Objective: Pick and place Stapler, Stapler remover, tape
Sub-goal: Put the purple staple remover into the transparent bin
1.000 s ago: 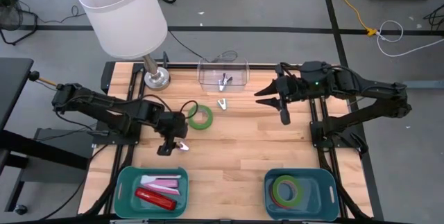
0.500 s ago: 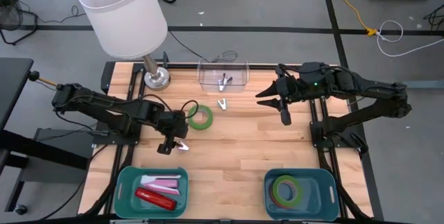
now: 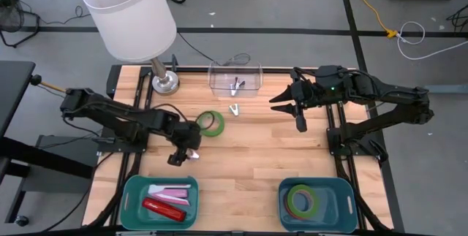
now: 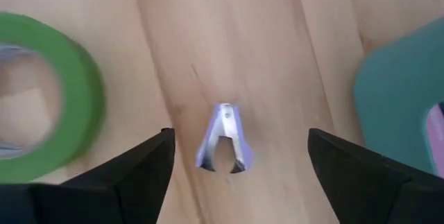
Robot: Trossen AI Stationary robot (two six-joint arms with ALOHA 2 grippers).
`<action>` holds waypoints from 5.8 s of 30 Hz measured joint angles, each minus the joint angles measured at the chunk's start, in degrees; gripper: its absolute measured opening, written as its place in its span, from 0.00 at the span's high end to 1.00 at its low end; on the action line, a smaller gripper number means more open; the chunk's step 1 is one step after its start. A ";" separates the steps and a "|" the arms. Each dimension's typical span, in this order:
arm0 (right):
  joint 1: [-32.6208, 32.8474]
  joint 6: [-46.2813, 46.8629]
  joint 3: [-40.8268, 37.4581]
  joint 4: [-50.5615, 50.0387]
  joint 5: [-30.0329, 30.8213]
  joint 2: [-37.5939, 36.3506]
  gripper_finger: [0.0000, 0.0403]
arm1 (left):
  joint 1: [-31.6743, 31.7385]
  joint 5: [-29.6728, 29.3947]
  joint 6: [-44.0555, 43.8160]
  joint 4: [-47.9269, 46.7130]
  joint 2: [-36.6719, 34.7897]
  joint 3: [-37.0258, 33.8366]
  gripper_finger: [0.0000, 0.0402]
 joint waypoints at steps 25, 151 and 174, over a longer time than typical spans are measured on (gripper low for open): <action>0.00 0.00 0.00 0.01 0.00 3.02 0.76 | -1.80 -2.79 0.61 0.29 16.01 0.00 0.22; -17.82 -13.09 0.02 -10.38 7.94 0.39 0.76 | 38.03 -8.94 13.06 17.23 15.82 26.75 0.65; -18.16 -13.55 0.02 -1.94 7.91 0.94 0.76 | 40.36 -10.73 -5.96 27.94 16.05 18.80 0.65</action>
